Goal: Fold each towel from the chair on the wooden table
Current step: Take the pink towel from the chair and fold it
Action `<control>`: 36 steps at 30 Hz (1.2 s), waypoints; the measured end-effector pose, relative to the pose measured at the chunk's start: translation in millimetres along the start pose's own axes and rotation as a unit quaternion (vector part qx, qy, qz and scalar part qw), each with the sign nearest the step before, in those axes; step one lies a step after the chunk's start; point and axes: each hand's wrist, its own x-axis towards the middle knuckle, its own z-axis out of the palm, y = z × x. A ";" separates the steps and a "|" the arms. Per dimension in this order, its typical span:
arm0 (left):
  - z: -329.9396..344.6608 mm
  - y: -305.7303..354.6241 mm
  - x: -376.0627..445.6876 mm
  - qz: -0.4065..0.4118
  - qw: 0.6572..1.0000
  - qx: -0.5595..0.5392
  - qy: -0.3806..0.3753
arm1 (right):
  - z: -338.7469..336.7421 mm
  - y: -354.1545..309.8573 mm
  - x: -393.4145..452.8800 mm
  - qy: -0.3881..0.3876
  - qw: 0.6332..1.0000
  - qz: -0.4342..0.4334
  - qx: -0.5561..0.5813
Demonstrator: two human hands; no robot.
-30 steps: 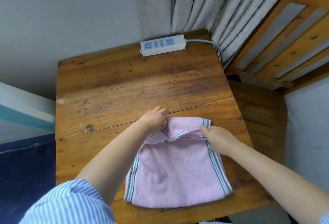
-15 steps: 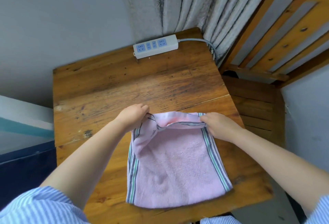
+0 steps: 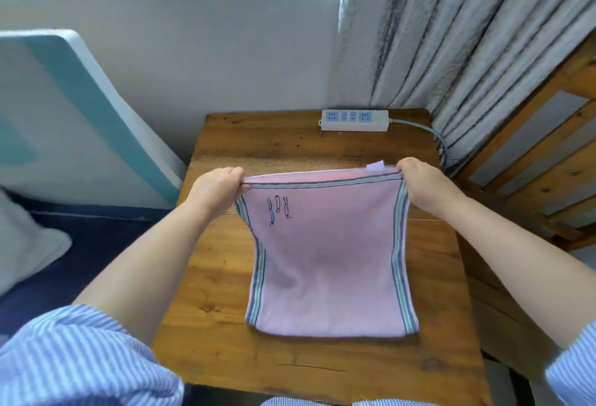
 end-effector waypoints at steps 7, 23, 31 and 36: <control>-71.9 4.0 -32.0 -0.162 0.974 -0.070 0.146 | -79.2 -32.6 -17.9 0.199 0.938 -0.262 -0.106; -166.4 -10.3 -46.6 -0.133 0.940 0.065 0.308 | -158.0 -78.8 -23.7 0.403 0.901 -0.159 -0.021; -135.0 -2.9 -54.0 -0.109 0.977 0.097 0.155 | -157.8 -77.1 -31.0 0.160 0.980 -0.017 -0.114; -137.9 -11.6 -42.7 -0.133 0.979 0.027 0.153 | -152.8 -87.5 -21.8 0.162 0.984 -0.008 -0.074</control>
